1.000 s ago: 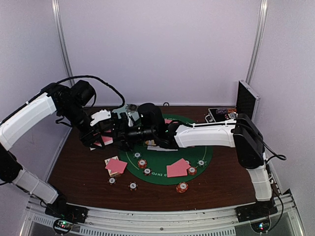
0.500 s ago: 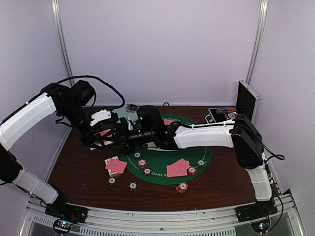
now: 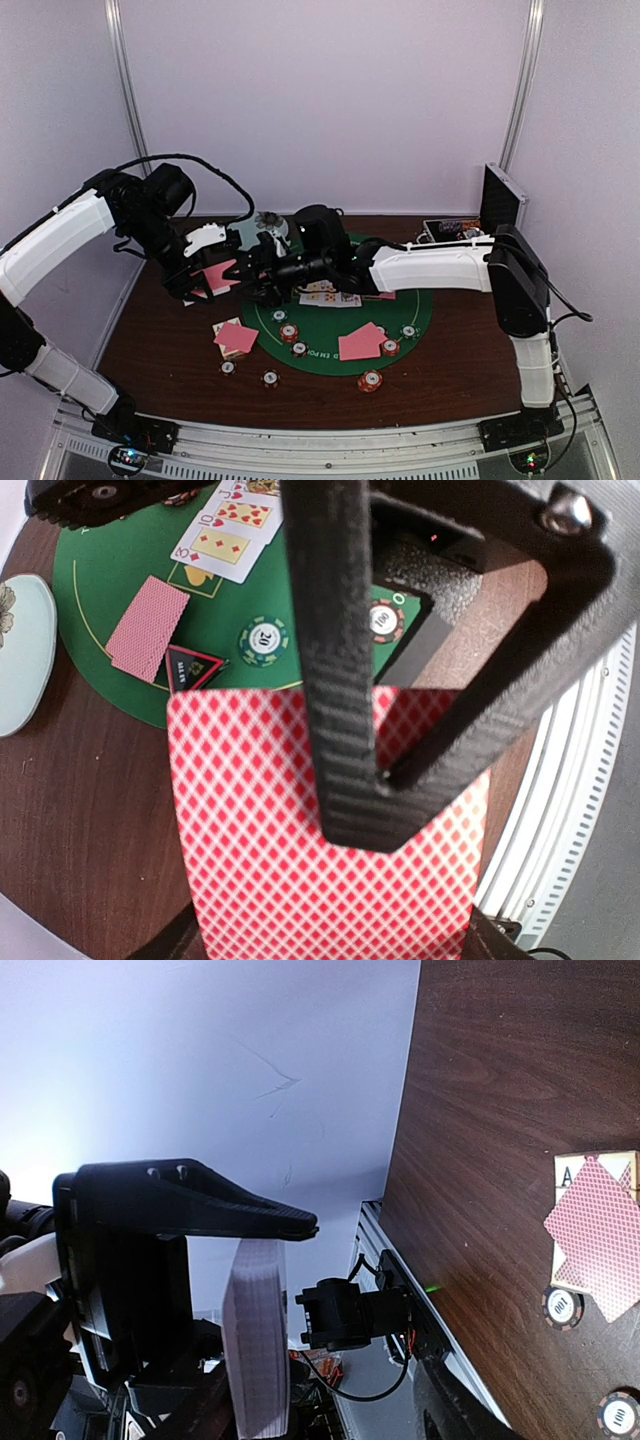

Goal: Distribute texas hold em gaming equipment

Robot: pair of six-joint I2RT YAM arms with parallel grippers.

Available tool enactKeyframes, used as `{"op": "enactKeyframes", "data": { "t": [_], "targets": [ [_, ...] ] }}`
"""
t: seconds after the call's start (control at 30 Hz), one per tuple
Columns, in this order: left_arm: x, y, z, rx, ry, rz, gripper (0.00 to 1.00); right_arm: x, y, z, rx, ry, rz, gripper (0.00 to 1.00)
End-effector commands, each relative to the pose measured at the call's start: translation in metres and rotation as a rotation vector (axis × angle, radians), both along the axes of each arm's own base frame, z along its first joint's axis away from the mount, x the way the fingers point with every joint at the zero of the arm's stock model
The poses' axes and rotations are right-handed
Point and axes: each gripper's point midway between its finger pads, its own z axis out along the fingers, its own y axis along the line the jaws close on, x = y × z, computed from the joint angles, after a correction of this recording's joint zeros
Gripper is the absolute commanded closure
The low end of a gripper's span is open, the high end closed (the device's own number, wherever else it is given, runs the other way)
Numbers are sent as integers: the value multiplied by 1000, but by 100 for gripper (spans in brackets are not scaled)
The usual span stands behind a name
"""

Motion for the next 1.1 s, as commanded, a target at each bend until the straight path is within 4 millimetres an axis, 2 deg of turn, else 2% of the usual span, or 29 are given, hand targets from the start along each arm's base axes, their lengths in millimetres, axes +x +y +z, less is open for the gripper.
{"op": "enactKeyframes", "data": {
  "t": [0.0, 0.1, 0.23, 0.4, 0.57, 1.07],
  "targets": [
    [0, -4, 13, -42, -46, -25, 100, 2, -14, 8, -31, -20, -4, 40],
    [0, -5, 14, -45, -46, -25, 100, 2, -11, 14, -15, -22, -5, 41],
    [1, -5, 13, -42, -45, -24, 100, 2, -5, 33, 38, -31, -6, 41],
    [1, -5, 14, -44, -46, -24, 100, 2, 2, 46, 79, -30, -2, 55],
    [1, -4, 13, -37, -46, -23, 100, -1, 1, 48, 84, -16, 13, 70],
    [1, -3, 12, -32, -42, -22, 100, -2, -22, 47, 36, -23, 10, 95]
  ]
}}
